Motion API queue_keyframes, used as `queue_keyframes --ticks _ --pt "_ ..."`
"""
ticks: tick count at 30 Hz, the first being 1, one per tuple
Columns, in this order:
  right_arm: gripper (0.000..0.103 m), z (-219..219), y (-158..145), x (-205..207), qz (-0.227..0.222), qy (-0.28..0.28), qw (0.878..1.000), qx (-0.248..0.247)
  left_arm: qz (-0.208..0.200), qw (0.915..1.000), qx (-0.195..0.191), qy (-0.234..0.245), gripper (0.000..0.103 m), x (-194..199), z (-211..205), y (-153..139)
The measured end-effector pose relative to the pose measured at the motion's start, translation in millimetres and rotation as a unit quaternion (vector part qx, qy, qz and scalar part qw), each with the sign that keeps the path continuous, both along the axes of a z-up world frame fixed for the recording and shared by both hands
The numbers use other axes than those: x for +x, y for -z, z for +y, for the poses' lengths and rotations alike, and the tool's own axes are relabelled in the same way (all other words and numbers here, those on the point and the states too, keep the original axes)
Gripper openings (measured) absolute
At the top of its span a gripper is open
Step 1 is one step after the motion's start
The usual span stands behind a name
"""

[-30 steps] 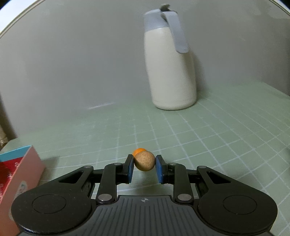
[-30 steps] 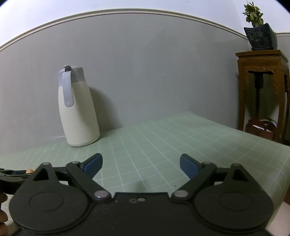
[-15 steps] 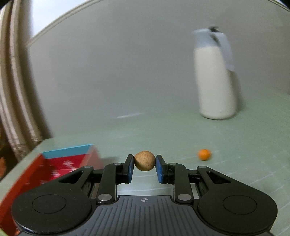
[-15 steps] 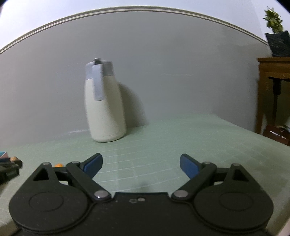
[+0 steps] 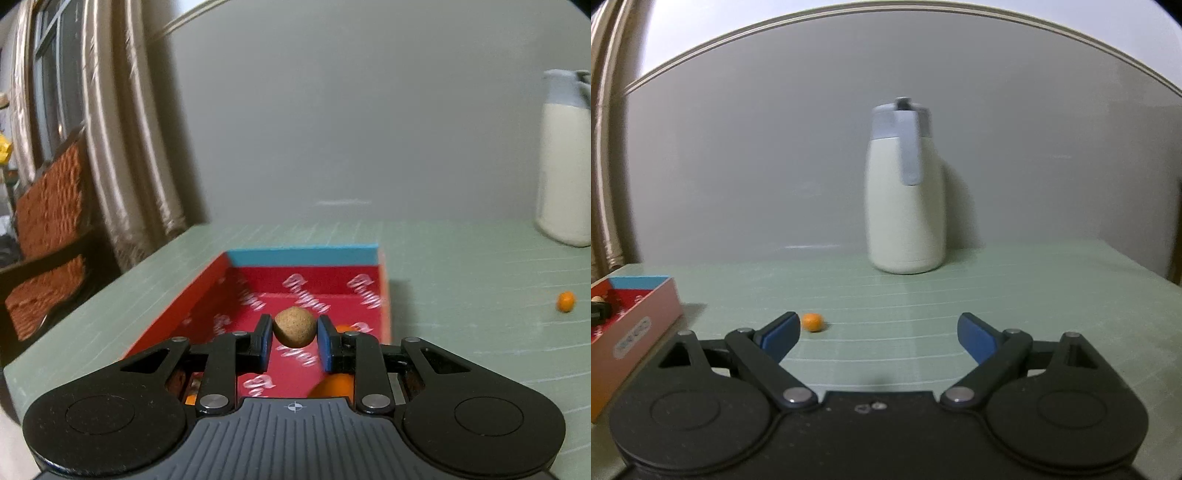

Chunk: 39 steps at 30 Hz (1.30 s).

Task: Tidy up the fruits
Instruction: 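Carry the tan fruit with the left tool into the box and release, then move the right tool to the small tangerine and close on it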

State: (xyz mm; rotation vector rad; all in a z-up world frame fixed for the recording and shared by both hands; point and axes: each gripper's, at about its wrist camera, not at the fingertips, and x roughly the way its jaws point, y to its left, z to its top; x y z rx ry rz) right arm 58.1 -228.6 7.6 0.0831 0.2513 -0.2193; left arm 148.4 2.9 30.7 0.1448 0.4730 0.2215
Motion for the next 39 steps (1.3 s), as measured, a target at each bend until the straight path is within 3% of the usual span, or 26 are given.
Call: queue_keyframes --ticks 11,26,27,29,30,39 --pt "0.092 44 0 15 0.005 -0.057 0.998 -0.013 0.039 0.9987 -0.026 -0.019 0.026 1 33 12" --pt "0.092 77 2 28 0.012 -0.102 0.995 -0.018 0.04 0.9974 -0.05 -0.032 0.028 -5 50 8" --pt "0.092 79 2 28 0.012 -0.104 0.994 -0.018 0.041 0.9971 -0.055 -0.032 0.032 -6 52 7" --pt "0.092 81 2 30 0.013 -0.108 0.994 -0.018 0.04 0.9968 -0.057 -0.039 0.06 -8 55 5" --pt "0.092 82 2 30 0.014 -0.109 0.994 -0.019 0.035 0.9968 -0.054 -0.047 0.082 -10 56 4" --pt "0.092 84 3 35 0.016 -0.109 0.994 -0.014 0.017 0.9976 -0.043 -0.051 0.085 -25 63 -6"
